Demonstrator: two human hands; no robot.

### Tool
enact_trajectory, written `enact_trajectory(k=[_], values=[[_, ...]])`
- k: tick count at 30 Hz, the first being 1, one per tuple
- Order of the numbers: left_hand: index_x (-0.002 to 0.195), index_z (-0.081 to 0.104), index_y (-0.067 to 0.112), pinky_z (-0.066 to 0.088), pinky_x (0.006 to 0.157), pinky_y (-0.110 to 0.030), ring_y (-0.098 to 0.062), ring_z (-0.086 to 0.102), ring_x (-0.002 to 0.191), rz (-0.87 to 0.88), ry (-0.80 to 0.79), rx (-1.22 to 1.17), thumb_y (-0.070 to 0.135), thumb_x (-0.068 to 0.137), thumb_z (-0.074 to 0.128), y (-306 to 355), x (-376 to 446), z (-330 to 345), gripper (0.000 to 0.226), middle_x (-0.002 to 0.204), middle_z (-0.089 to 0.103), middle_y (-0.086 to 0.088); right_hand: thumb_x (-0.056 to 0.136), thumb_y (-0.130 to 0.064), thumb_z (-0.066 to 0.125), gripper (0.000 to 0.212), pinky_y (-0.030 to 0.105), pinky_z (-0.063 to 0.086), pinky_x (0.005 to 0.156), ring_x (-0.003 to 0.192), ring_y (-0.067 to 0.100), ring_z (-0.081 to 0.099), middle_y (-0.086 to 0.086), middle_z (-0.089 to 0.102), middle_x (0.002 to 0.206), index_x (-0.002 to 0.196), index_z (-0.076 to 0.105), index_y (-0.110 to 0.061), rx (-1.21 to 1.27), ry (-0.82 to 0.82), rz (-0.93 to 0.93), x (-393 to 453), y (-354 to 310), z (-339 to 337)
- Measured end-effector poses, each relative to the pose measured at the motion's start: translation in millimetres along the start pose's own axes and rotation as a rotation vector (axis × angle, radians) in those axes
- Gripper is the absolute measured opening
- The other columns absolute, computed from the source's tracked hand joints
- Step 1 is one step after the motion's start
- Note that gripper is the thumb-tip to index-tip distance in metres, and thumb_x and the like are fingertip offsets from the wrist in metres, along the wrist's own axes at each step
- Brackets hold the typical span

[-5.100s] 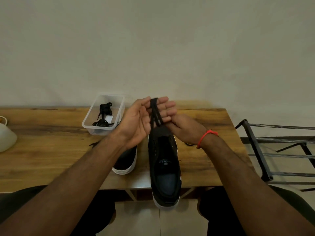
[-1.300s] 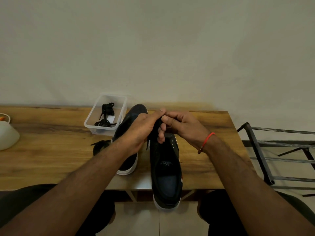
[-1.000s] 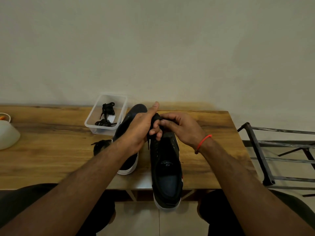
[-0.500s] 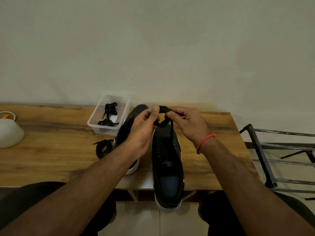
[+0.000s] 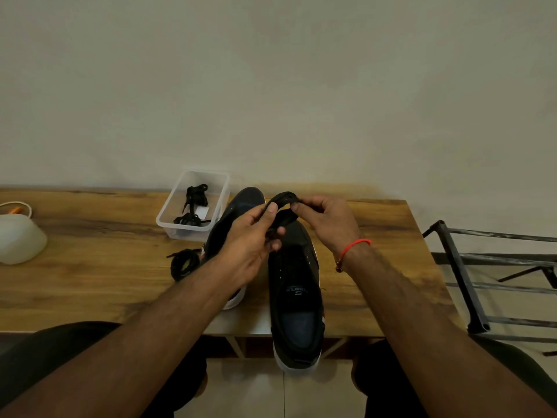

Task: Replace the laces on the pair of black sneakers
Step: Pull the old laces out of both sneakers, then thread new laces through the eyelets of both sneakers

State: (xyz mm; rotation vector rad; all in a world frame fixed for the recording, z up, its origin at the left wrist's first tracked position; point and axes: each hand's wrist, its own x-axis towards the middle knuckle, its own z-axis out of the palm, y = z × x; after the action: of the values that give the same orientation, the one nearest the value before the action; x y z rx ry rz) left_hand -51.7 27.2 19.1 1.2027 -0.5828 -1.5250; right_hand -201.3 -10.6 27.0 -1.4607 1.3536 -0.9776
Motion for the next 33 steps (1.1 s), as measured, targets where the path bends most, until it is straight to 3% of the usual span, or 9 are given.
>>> enact_trajectory(k=[3,7,11,15,20,22,24,28,33], values=[[0.12,0.068,0.01,0.037,0.041,-0.018,-0.007,0.053,0.058,0.055,-0.032,0.177,0.017,0.101,0.059,13,-1,-15,0.022,0.095,0.067,-0.009,0.095,-0.024,0.068,0.017,0.025,0.05,0.08,0.084,0.004,0.062,-0.014,0.07,0.088,0.11,0.075,-0.023,0.025,-0.118,0.017,-2,-1,7],[0.12,0.07,0.009,0.034,0.038,-0.018,-0.009,0.048,0.053,0.048,-0.071,0.457,0.02,0.101,0.06,51,-5,-52,0.024,0.074,0.061,-0.004,0.095,-0.028,0.068,0.021,0.018,0.052,0.07,0.083,0.003,0.065,-0.01,0.072,0.096,0.116,0.071,-0.027,-0.006,-0.28,-0.032,-4,-5,15],[0.116,0.071,0.012,0.035,0.041,-0.019,-0.008,0.048,0.058,0.004,-0.061,0.627,0.017,0.101,0.059,88,-10,-107,0.02,0.087,0.065,-0.007,0.098,-0.03,0.064,0.017,0.019,0.052,0.067,0.079,0.007,0.067,-0.007,0.075,0.093,0.111,0.072,-0.025,-0.079,-0.335,-0.027,-7,-3,21],[0.122,0.069,0.009,0.04,0.046,-0.02,-0.008,0.049,0.058,-0.19,0.044,0.722,0.017,0.103,0.055,92,-8,-182,0.025,0.108,0.07,-0.017,0.099,-0.028,0.061,0.015,0.016,0.047,0.062,0.068,0.002,0.063,-0.007,0.075,0.089,0.107,0.073,-0.025,-0.128,-0.373,-0.058,-12,-3,23],[0.127,0.058,0.002,0.047,0.049,-0.025,-0.013,0.052,0.063,-0.331,0.264,0.602,0.018,0.108,0.046,66,-3,-228,0.028,0.097,0.064,-0.013,0.1,-0.028,0.06,0.015,0.017,0.047,0.063,0.07,0.004,0.064,-0.007,0.075,0.089,0.107,0.072,-0.025,-0.153,-0.377,-0.051,-12,-6,29],[0.128,0.059,0.005,0.055,0.059,-0.032,-0.019,0.061,0.075,-0.385,0.3,0.613,0.025,0.108,0.048,60,-3,-231,0.03,0.103,0.067,-0.014,0.1,-0.028,0.059,0.015,0.016,0.047,0.063,0.072,0.005,0.065,-0.008,0.075,0.089,0.107,0.072,-0.025,-0.164,-0.378,-0.055,-11,-6,31],[0.121,0.063,0.007,0.058,0.074,-0.04,-0.028,0.063,0.092,-0.388,0.314,0.893,0.037,0.107,0.048,62,-1,-230,0.037,0.111,0.064,-0.016,0.1,-0.028,0.059,0.015,0.014,0.046,0.062,0.072,0.004,0.065,-0.009,0.075,0.088,0.107,0.072,-0.026,-0.182,-0.377,-0.058,-11,-7,32],[0.112,0.061,0.005,0.05,0.059,-0.031,-0.022,0.06,0.081,-0.345,0.261,1.584,0.041,0.108,0.039,68,-8,-202,0.042,0.091,0.059,-0.011,0.1,-0.029,0.059,0.015,0.016,0.048,0.066,0.069,-0.003,0.061,-0.01,0.074,0.087,0.106,0.073,-0.026,-0.255,-0.359,-0.079,-9,-7,31],[0.1,0.065,0.012,0.049,0.068,-0.034,-0.019,0.062,0.082,-0.158,0.365,1.916,0.041,0.104,0.049,73,-13,-175,0.033,0.089,0.061,-0.002,0.095,-0.02,0.057,0.033,0.03,0.049,0.097,0.109,0.012,0.056,-0.005,0.063,0.116,0.126,0.065,-0.028,-0.612,-0.342,-0.155,-7,-7,24]])
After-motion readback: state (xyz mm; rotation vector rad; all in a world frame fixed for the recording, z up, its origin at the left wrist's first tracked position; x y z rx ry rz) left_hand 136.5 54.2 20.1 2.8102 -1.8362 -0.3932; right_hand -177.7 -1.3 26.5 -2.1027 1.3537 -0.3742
